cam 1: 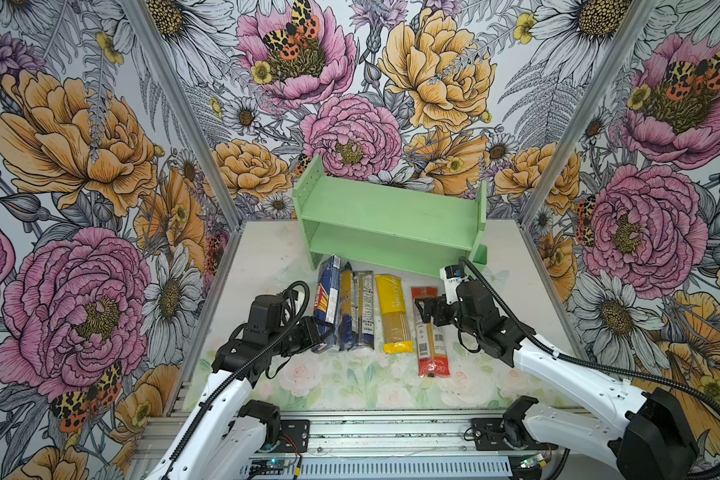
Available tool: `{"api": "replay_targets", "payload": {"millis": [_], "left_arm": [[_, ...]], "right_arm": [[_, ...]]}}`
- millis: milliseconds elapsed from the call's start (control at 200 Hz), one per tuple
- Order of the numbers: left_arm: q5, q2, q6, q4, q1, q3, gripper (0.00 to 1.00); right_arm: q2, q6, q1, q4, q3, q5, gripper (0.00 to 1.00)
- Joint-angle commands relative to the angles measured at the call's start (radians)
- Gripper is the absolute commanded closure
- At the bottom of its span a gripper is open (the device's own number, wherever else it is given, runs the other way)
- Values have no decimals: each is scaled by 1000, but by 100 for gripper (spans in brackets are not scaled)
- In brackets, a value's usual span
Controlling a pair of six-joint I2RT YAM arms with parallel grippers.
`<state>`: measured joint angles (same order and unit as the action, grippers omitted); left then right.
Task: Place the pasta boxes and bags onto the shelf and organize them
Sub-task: 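Lift the Barilla box upright with the left gripper, then carry the upright Barilla box to the shelf's near end with the left gripper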
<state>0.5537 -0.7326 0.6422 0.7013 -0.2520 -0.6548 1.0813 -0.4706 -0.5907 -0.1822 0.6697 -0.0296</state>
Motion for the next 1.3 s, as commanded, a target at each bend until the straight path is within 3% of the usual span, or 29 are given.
{"api": "replay_targets", "payload": {"millis": [0,380,861,1296], "left_arm": [[93,36,-34,-168,9,-110,97],[142,12,-71,-169,25,-262,96],[190,-182,-138,-168,71,-538,96],[10,-446,-310,-48,73,-877,96]], "right_arm": [[-3,7,-5,26,-5,11,7],[-3,8,-6,26,-8,30,7],[2,6,-6,27,-2,31,7],[3,8,-5,26,-12,25,8]]}}
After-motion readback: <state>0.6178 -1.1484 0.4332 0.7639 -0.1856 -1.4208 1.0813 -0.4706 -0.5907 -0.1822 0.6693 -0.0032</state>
